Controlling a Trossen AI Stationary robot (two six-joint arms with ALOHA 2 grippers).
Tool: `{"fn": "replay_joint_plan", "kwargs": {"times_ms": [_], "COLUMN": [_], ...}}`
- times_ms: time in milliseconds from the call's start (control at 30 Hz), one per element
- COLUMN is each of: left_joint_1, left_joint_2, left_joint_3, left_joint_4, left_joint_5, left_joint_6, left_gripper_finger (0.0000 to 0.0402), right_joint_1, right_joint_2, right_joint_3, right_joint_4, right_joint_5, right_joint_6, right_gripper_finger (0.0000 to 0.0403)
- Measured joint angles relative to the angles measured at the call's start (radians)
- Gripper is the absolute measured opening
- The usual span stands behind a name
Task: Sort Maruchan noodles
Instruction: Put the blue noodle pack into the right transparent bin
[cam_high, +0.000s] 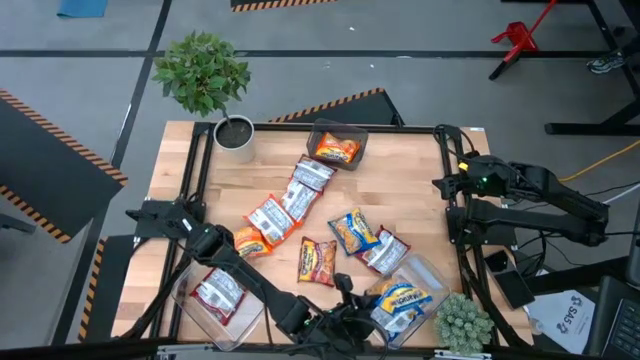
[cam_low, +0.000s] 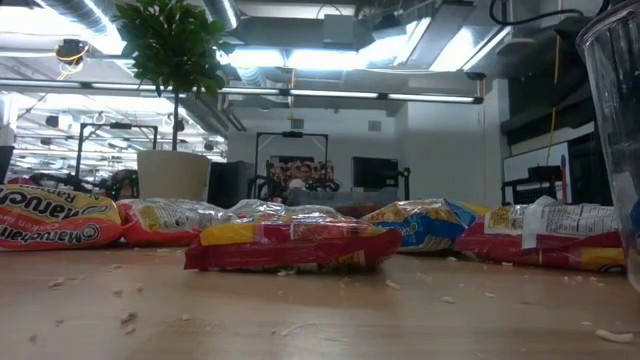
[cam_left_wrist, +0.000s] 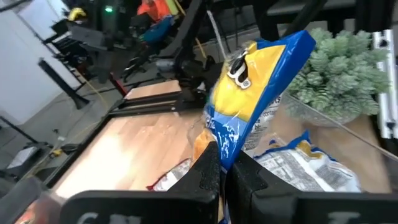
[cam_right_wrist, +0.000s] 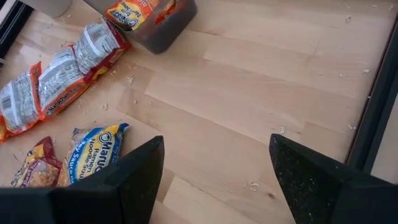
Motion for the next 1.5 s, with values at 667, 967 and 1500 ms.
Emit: {"fn": "replay_joint_plan", "kwargs": {"times_ms": [667, 967, 1500], "left_joint_1": [0.023, 0.046, 0.053], "left_joint_2": [0.073, 0.073, 0.064], "left_joint_3": [-0.002, -0.002, 0.049], "left_joint_4": [-0.016, -0.023, -0.147], "left_joint_5": [0.189, 0.416, 0.597], "left_joint_6": [0.001, -0.005, -0.004], "left_gripper_finger": [0.0009, 0.0037, 0.0154], "right_joint_1": [0.0, 0.0, 0.0], "right_joint_2": [0.0, 0.0, 0.0], "right_joint_3": [0.0, 0.0, 0.0], "right_joint_4": [0.001, 0.001, 0.001], "right_joint_5": [0.001, -0.012, -0.062], "right_joint_6": [-0.003, -0.002, -0.001], "right_gripper_finger": [0.028, 0.028, 0.028]}}
